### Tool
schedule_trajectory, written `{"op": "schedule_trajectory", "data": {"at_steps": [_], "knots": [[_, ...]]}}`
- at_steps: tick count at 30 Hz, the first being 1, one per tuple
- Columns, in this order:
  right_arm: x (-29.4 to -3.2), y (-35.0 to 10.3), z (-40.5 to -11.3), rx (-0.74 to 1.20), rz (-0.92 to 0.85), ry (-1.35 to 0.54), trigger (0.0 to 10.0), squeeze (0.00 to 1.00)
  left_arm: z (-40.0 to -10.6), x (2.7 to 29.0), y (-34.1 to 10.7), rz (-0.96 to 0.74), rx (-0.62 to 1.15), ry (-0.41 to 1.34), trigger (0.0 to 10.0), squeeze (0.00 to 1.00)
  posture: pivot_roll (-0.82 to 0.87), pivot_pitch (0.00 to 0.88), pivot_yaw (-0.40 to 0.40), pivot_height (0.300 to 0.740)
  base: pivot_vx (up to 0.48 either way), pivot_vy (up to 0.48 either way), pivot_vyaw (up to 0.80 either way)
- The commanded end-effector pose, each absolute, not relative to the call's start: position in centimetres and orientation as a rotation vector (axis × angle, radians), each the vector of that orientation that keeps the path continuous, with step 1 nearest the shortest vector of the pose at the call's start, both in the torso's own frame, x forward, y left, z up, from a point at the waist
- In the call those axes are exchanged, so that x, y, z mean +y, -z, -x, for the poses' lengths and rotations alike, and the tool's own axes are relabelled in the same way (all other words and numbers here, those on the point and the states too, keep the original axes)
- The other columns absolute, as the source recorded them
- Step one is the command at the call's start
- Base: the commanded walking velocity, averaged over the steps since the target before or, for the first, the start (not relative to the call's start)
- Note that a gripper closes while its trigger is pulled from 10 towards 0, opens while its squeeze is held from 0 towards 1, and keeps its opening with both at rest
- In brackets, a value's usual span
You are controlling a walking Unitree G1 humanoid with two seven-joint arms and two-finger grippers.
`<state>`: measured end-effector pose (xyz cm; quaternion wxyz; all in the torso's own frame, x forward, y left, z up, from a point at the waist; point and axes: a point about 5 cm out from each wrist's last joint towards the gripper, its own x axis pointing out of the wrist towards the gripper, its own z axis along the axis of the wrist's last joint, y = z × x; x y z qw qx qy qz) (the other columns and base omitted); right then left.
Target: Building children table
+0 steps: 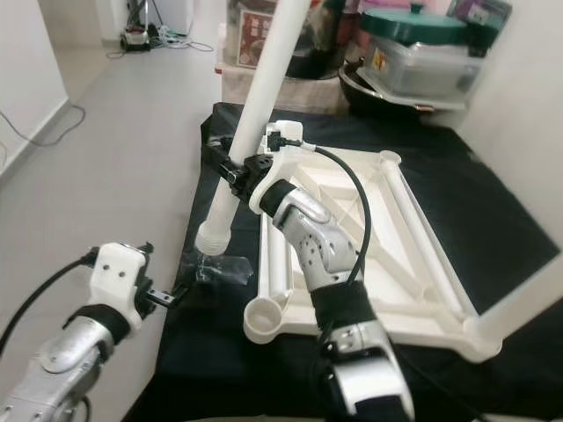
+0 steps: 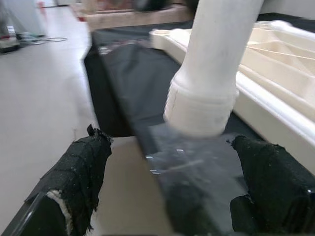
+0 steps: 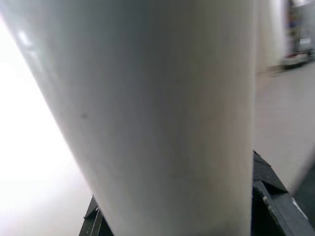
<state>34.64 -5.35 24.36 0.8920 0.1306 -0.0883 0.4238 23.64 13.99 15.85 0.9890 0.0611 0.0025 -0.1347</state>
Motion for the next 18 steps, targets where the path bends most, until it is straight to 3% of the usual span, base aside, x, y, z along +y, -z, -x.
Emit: {"op": "schedule_trajectory", "data": {"at_steps": [1, 6, 14, 18], "knots": [[-5.57, -24.86, -34.45, -0.217, -0.248, -0.885, 10.0, 0.00, -23.65, 13.82, -15.71, -0.123, 0.006, 0.275, 10.0, 0.00, 0.12, 0.000, -0.144, 0.740, 0.000, 0.000, 0.00], [-5.49, -24.56, -34.21, -0.197, -0.256, -0.877, 10.0, 0.00, -23.51, 13.48, -15.47, -0.096, 0.016, 0.271, 10.0, 0.00, 0.13, 0.000, -0.147, 0.740, -0.049, 0.000, 0.00], [-5.49, -24.44, -34.12, -0.191, -0.270, -0.877, 10.0, 0.00, -23.49, 13.26, -15.44, -0.101, 0.003, 0.278, 10.0, 0.00, 0.13, 0.000, -0.149, 0.740, -0.376, 0.000, 0.00], [-5.48, -24.49, -34.10, -0.194, -0.272, -0.877, 10.0, 0.00, -23.57, 13.20, -15.58, -0.100, -0.007, 0.275, 10.0, 0.00, 0.12, 0.000, -0.148, 0.740, 0.000, 0.000, 0.00]]}}
